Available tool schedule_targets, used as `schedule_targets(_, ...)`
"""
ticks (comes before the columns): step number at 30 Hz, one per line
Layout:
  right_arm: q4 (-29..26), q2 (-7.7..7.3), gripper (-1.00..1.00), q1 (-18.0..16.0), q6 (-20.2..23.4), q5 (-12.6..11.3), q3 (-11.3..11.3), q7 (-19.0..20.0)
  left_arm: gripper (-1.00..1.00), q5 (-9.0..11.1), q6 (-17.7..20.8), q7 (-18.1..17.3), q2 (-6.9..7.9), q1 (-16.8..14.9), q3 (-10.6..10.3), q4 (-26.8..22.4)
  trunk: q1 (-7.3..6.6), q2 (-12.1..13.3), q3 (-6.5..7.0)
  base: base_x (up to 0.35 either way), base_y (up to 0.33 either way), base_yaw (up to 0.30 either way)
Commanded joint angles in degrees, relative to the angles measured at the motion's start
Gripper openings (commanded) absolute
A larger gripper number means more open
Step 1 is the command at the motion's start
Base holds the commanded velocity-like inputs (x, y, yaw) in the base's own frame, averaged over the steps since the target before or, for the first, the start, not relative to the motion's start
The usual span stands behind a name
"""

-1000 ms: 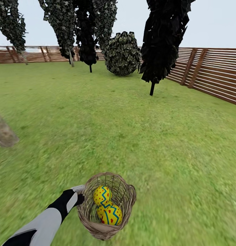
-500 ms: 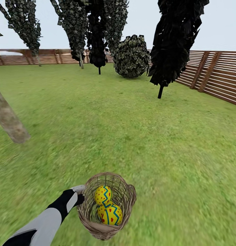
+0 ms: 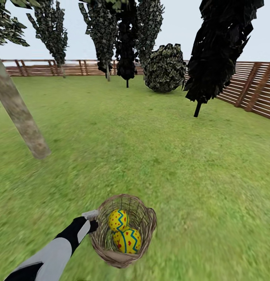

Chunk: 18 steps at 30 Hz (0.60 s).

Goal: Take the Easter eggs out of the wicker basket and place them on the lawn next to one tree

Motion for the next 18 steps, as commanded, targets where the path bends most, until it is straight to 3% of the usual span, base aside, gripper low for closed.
schedule_targets(1,0.04,-0.05,1.0,-0.06,0.02,0.08,0.03,-0.14,-1.0,-0.07,0.33,0.22,-0.03,-0.03,-0.04,-0.13,0.03,-0.11,-0.04,0.0,0.0,0.226)
schedule_targets(13,0.03,-0.15,1.0,-0.06,-0.05,0.25,0.06,-0.14,-1.0,-0.08,0.33,0.22,-0.07,-0.03,-0.02,-0.15,0.03,-0.11,0.77,0.0,0.0,0.234)
schedule_targets(16,0.21,-0.16,1.0,-0.06,-2.76,0.27,0.11,-0.12,-1.0,-0.05,0.33,0.22,-0.1,-0.03,-0.02,-0.16,0.03,-0.11,1.02,0.0,0.0,0.105)
schedule_targets(17,0.26,-0.12,1.0,-0.06,-3.04,0.62,0.22,-0.08,-1.0,-0.07,0.33,0.22,-0.1,-0.03,-0.02,-0.16,0.03,-0.11,1.11,0.0,0.0,0.013)
schedule_targets(18,0.33,-0.09,1.0,-0.06,-3.21,2.94,0.53,-0.06,-1.0,-0.05,0.33,0.22,-0.1,-0.03,-0.02,-0.16,0.03,-0.11,1.2,0.0,0.0,0.003)
